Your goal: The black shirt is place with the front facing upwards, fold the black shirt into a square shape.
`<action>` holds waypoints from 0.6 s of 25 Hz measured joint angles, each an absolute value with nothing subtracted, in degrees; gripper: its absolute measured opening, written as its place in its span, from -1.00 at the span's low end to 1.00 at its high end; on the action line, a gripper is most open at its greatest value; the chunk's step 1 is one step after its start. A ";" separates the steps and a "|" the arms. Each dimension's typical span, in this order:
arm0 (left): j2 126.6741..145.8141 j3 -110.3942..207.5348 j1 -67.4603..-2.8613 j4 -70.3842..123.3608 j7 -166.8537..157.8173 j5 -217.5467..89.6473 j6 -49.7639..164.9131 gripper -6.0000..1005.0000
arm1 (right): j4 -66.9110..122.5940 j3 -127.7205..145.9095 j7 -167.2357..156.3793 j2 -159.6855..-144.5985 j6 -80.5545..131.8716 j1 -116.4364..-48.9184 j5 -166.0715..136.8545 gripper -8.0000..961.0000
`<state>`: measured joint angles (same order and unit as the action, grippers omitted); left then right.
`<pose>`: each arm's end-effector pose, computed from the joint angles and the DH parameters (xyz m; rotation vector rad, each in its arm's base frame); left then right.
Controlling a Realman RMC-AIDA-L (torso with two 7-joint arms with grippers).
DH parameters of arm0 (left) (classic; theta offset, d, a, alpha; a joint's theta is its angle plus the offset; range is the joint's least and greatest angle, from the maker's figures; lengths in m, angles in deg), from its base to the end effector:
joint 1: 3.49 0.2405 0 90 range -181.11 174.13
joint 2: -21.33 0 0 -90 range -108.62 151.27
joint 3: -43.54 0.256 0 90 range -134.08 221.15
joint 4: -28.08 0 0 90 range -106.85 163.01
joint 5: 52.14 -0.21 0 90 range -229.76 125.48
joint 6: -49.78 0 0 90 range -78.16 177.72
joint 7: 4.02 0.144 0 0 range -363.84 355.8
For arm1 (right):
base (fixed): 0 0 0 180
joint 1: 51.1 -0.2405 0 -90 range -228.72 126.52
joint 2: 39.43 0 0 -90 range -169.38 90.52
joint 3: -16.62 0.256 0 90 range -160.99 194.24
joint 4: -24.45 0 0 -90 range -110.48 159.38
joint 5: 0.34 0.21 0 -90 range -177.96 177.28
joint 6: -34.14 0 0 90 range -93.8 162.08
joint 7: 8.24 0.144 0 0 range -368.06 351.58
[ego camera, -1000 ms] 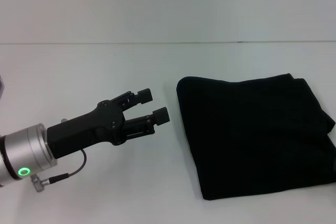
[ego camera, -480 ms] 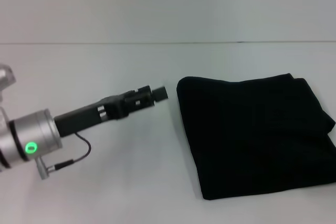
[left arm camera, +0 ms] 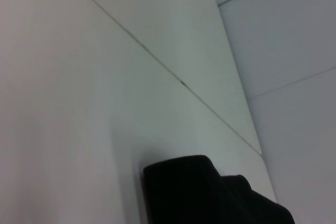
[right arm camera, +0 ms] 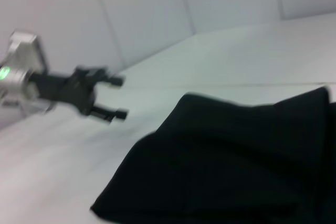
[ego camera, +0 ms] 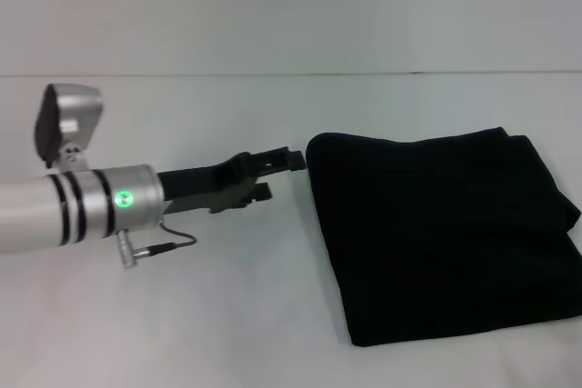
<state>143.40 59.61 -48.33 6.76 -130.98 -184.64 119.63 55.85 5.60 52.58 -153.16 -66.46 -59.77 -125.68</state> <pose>-0.2427 0.3801 -0.0573 -2.1028 -1.9496 -0.8295 0.3955 0.1799 0.0602 -2.3425 0.8331 0.6716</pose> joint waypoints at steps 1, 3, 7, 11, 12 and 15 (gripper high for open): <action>143.53 59.94 -48.93 7.22 -131.13 -184.73 119.11 0.89 | 56.43 5.74 51.30 -153.78 -66.48 -59.63 -126.41 0.29; 143.73 60.52 -49.94 8.25 -131.19 -184.95 118.24 0.89 | 57.66 5.92 49.91 -154.89 -66.42 -59.50 -127.35 0.58; 144.34 63.11 -51.55 9.72 -132.36 -184.95 116.64 0.89 | 59.63 6.10 49.07 -156.09 -66.27 -59.45 -128.30 0.71; 145.14 64.35 -52.43 9.92 -132.77 -184.87 114.98 0.89 | 59.81 6.12 49.00 -156.07 -66.45 -59.44 -128.33 0.84; 145.24 64.77 -52.65 10.26 -132.79 -184.89 114.04 0.89 | 59.81 6.13 49.00 -156.06 -66.46 -59.45 -128.34 0.87; 145.40 66.44 -53.00 11.58 -132.88 -184.73 111.07 0.89 | 59.86 6.15 48.98 -156.09 -66.59 -59.45 -128.36 0.94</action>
